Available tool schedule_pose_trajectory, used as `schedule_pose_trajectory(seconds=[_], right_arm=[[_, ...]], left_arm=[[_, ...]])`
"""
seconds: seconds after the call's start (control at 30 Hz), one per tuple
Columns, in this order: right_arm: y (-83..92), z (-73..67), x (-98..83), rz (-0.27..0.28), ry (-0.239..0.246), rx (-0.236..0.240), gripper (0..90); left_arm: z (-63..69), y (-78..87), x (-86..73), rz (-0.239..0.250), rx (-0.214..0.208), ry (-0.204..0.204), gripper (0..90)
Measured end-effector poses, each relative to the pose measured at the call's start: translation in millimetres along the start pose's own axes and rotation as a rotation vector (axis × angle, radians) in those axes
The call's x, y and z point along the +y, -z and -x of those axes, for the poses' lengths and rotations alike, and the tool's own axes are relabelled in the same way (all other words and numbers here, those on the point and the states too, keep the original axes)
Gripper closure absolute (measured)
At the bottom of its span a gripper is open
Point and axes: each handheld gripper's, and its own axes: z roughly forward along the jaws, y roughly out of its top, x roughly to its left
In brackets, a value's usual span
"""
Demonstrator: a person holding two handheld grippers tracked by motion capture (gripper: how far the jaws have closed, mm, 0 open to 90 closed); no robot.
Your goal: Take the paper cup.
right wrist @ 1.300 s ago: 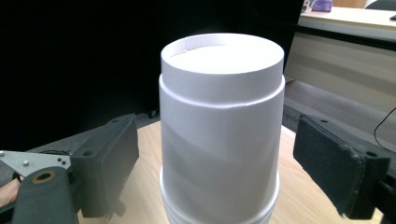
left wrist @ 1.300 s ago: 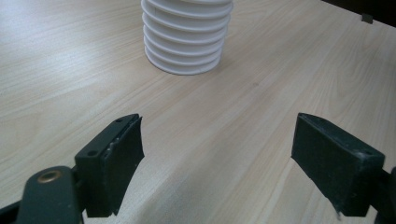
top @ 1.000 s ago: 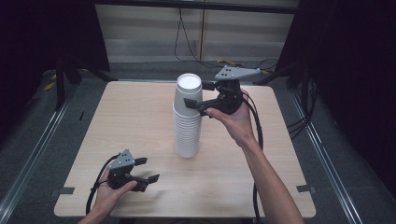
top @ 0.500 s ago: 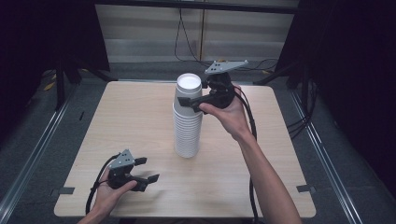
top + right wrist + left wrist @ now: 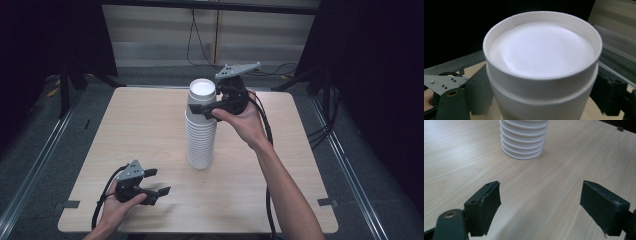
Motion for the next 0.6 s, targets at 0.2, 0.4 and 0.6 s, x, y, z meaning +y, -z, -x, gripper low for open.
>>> schedule_pose_trajectory(seconds=[0.2,0.4,0.6], right_arm=[[0.0,-1.5,1.2,0.006,0.003,-0.009,17.6],[2.2,-1.5,2.4,0.023,0.001,-0.009,17.9],[5.1,-2.8,5.7,0.043,0.006,-0.019,17.9]], left_arm=[[0.7,-0.2,-0.1,0.001,-0.001,0.002,16.4],[0.6,-1.0,-0.2,-0.001,-0.006,0.005,16.3],[0.2,-0.3,-0.2,-0.002,-0.001,0.002,16.4]])
